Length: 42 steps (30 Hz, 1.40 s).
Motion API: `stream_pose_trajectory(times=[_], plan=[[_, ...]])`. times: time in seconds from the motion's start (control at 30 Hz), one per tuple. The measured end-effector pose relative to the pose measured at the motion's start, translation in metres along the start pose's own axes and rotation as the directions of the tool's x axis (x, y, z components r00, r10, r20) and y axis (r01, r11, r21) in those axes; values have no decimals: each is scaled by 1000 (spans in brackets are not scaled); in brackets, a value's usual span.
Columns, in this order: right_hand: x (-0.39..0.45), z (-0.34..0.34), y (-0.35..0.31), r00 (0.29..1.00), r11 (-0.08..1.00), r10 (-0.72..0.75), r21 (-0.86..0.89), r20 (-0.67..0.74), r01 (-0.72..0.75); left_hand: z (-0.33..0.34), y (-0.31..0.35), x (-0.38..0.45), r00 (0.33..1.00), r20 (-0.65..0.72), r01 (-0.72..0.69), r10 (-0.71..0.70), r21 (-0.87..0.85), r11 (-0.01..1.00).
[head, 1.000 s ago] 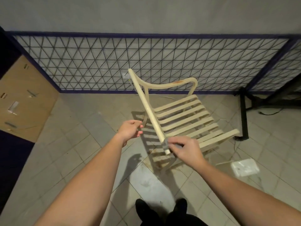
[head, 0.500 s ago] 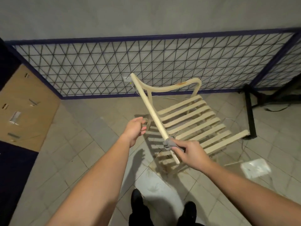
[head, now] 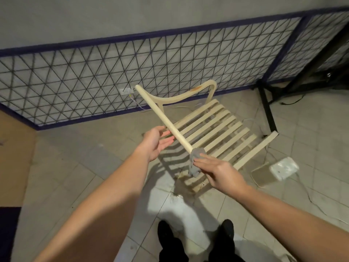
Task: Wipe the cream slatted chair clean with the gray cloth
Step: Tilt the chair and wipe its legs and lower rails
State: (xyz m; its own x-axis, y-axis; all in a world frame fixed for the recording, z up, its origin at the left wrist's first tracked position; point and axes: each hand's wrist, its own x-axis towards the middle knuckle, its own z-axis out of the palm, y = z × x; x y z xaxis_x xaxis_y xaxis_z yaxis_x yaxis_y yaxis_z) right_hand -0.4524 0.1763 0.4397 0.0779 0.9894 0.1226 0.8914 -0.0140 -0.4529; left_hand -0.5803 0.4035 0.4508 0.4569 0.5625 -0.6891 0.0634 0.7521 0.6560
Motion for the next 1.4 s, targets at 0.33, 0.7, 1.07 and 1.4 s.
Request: stream_pose_trajectory(times=[0.33, 0.7, 1.07, 1.4], plan=[[82, 21, -10, 988, 987, 148, 61, 35, -150, -3, 0, 5, 999, 31, 20, -21, 41, 999], [88, -23, 11, 991, 992, 104, 85, -85, -96, -8, 7, 6, 999, -46, -15, 30, 310, 951], [99, 11, -2, 973, 978, -205, -22, 102, 209, -34, 17, 12, 994, -78, -43, 73, 337, 941], [122, 35, -6, 969, 993, -107, 66, 221, 94, -50, 12, 16, 985, -149, -42, 90, 298, 954]])
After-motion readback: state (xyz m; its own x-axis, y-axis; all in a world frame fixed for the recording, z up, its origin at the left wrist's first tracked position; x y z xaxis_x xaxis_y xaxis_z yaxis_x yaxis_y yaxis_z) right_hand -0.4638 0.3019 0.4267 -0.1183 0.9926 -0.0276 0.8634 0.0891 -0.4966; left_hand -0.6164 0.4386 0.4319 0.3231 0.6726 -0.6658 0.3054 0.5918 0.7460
